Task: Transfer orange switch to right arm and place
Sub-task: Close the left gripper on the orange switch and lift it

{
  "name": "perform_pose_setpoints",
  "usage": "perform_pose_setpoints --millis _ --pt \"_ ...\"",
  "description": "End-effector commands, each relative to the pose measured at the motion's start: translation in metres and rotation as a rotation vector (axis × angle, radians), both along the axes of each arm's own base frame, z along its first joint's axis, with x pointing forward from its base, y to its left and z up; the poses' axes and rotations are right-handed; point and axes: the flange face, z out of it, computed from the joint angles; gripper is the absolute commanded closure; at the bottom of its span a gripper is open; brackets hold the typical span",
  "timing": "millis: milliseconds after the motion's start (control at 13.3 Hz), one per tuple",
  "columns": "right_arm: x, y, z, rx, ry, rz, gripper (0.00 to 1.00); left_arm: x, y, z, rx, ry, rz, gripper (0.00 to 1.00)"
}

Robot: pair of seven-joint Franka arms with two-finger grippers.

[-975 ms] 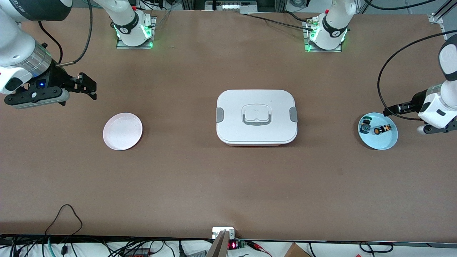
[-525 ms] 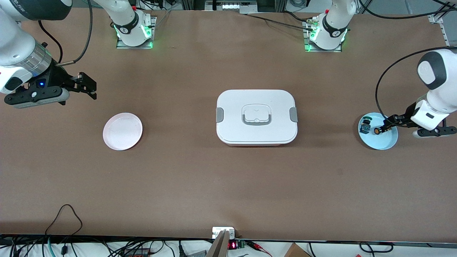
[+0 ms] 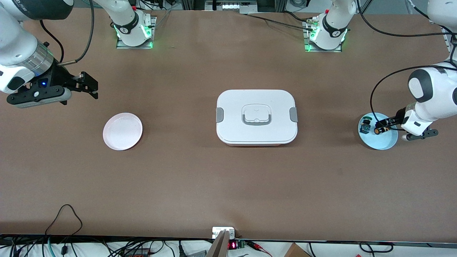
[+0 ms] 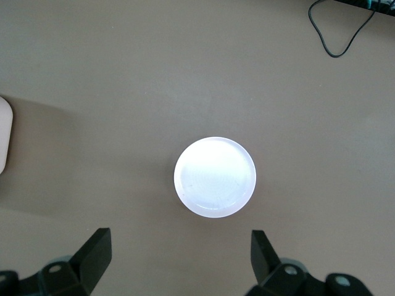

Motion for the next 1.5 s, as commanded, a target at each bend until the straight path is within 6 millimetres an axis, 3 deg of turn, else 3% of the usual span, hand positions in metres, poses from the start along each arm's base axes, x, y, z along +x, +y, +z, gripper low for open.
perform_pose_setpoints --millis 0,150,450,1125,1275,1425 --pt "-0.003 0.001 0.007 0.005 0.004 0.003 0.0 0.009 0.001 0.003 0.019 -0.034 0.037 0.0" --pt "-0.002 0.001 0.007 0.006 0.003 0.003 0.0 0.014 0.003 -0.008 0.033 -0.089 0.017 0.0" --pt "-0.004 0.005 0.007 0.005 0.006 0.009 0.0 0.004 0.019 -0.025 0.024 -0.065 0.029 0.0" --pt "-0.008 0.025 0.011 0.008 -0.006 0.031 0.0 -0.005 0.026 -0.051 0.009 -0.024 0.038 0.01" --pt "-0.008 0.024 0.011 0.008 -0.006 0.034 0.0 -0.003 0.026 -0.057 0.006 -0.019 0.038 0.08" --pt "-0.008 0.025 0.011 0.008 -0.006 0.035 0.0 0.001 0.026 -0.059 0.005 -0.018 0.014 0.73"
